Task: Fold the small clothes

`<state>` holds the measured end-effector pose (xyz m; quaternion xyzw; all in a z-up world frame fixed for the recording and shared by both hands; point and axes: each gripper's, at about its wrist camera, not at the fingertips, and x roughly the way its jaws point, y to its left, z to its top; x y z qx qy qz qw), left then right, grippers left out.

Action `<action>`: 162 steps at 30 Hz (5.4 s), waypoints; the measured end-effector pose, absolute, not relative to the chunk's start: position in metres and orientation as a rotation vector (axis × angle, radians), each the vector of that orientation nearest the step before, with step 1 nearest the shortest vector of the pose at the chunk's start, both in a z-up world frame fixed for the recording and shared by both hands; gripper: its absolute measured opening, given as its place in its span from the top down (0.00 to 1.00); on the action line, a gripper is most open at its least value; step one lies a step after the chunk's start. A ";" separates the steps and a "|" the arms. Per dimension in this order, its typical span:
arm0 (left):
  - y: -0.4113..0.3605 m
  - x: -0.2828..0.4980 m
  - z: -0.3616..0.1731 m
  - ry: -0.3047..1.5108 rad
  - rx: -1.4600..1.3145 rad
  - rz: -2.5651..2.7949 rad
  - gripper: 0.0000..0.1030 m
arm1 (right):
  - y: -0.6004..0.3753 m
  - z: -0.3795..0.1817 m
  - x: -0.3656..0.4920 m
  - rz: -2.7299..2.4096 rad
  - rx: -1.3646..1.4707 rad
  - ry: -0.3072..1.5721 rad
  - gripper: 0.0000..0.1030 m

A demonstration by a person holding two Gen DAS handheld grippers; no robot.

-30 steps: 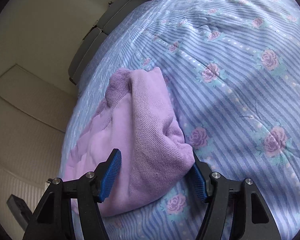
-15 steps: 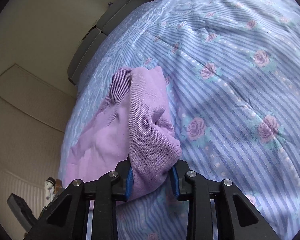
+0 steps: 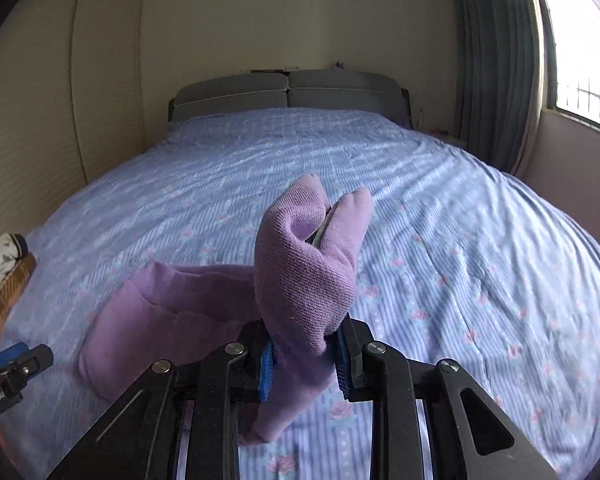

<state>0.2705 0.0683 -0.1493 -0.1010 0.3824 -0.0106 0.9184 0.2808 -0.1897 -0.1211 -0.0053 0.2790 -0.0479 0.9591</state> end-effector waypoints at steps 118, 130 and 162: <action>0.040 0.310 -0.193 0.821 -0.295 -0.380 0.77 | -0.177 -0.207 0.249 0.329 0.135 0.703 0.63; 0.020 0.364 -0.142 0.839 -0.309 -0.430 0.59 | -0.209 -0.161 0.236 0.258 0.223 0.556 0.30; 0.010 0.394 -0.174 0.894 -0.135 -0.298 0.66 | -0.235 -0.163 0.316 0.232 0.222 0.594 0.26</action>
